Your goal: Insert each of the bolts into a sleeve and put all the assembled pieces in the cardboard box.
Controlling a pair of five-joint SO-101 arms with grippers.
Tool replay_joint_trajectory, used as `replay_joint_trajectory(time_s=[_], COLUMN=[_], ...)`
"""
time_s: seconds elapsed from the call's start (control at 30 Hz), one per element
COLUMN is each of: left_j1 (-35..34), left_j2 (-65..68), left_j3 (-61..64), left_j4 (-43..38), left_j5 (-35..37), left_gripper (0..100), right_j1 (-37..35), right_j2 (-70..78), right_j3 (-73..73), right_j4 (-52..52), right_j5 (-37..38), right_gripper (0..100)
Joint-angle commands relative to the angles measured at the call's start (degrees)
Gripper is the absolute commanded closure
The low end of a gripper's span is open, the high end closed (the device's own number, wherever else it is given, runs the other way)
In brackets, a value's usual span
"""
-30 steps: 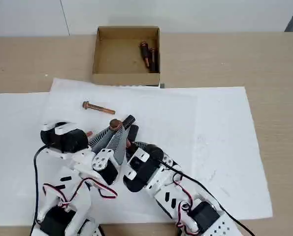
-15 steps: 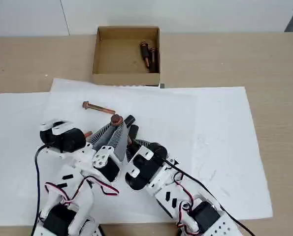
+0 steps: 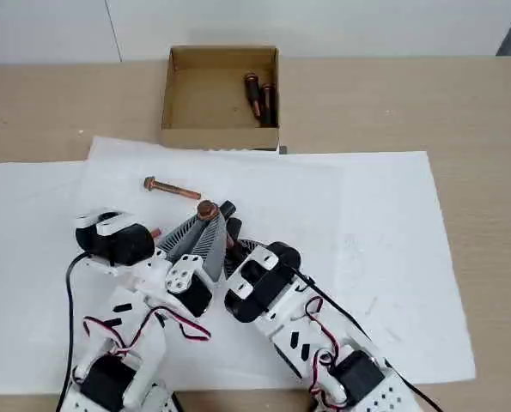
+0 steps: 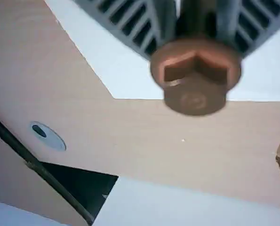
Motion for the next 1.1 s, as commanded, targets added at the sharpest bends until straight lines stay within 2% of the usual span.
replay_joint_trajectory(time_s=[0.0, 0.23, 0.43, 0.67, 0.87, 1.07], left_j1=[0.88, 0.97, 6.51, 7.21, 7.91, 7.91], left_j2=[-0.53, -0.44, -0.44, -0.35, -0.44, -0.44], left_j3=[0.84, 1.1, 1.1, 1.8, 3.3, 3.12], left_j4=[-0.7, 0.7, 7.91, 9.05, 9.23, 9.23], left_j5=[0.35, 0.35, -2.55, -2.64, -7.03, -8.26], left_gripper=[99, 99, 99, 99, 99, 83], right_j1=[0.04, 0.13, 0.4, 0.4, 0.4, 0.4], right_j2=[-0.75, -0.75, -0.75, -0.75, -0.75, -0.75], right_j3=[0.0, 0.09, 0.09, 0.09, 0.09, 0.18], right_j4=[-2.33, -2.15, -2.33, -2.33, -2.33, -1.98], right_j5=[-0.44, -0.44, -0.44, -0.44, -0.44, -0.44], right_gripper=[99.5, 99.5, 99.5, 99.5, 99.5, 99.5])
